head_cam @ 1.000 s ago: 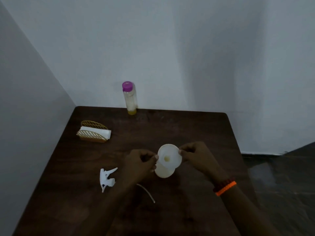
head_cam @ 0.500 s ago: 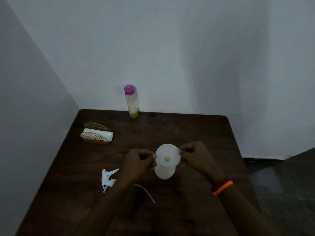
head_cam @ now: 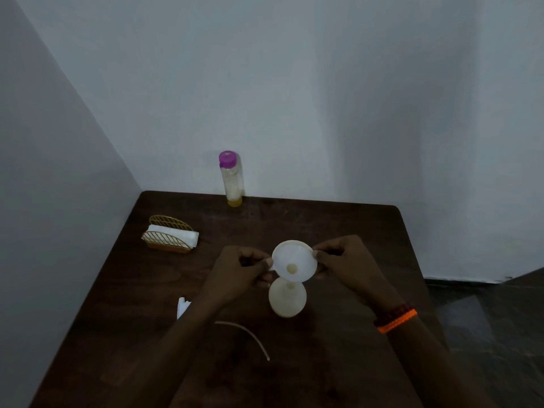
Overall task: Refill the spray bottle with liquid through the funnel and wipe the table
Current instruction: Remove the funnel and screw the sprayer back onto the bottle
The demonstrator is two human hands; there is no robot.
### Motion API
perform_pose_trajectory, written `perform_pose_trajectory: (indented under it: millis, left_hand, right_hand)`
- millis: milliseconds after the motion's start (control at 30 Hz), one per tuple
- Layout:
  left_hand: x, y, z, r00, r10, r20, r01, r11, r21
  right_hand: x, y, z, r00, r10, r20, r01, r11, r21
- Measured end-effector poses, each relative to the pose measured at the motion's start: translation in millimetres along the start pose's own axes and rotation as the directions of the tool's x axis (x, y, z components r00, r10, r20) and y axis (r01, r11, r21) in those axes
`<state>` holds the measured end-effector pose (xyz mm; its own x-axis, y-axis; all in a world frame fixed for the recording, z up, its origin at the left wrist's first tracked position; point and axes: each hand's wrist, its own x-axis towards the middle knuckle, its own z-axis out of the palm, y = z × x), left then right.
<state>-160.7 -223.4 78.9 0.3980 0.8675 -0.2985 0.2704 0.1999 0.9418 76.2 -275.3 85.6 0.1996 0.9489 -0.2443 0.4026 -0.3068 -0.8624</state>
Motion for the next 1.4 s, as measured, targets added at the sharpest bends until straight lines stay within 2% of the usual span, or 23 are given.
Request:
perform_pose_trajectory:
  millis: [100,200,433,533,933,1400]
  left_hand:
    - [10,5,-9,1.000,0.028,-0.011,-0.027,0.999,0.038]
    - [26,9,-19,0.995,0.079,-0.057,-0.069,0.986,0.155]
    - [97,-2,-41,0.966,0.200,-0.162,-0.111,0.892,0.437]
    - [131,-11,-47,0.951,0.232,-0.202,-0.098,0.852,0.515]
    - [224,-75,-47,0.950,0.185,-0.251,0.001,0.802,0.597]
    - [268,-109,-48,0.954,0.156,-0.257,0.033,0.794,0.607]
  right_hand:
    - [10,-9,-2,0.999,-0.040,0.011,0.040,0.999,-0.003]
    - [26,-18,-3,0.997,-0.077,0.014,0.078,0.997,-0.012]
    - [93,-30,18,0.990,-0.134,-0.042,0.126,0.978,-0.164]
    - [130,-30,29,0.986,-0.149,-0.079,0.134,0.977,-0.165]
    - [236,8,75,0.990,-0.076,-0.119,0.054,0.982,-0.181]
    - [276,30,91,0.995,-0.042,-0.091,0.022,0.977,-0.212]
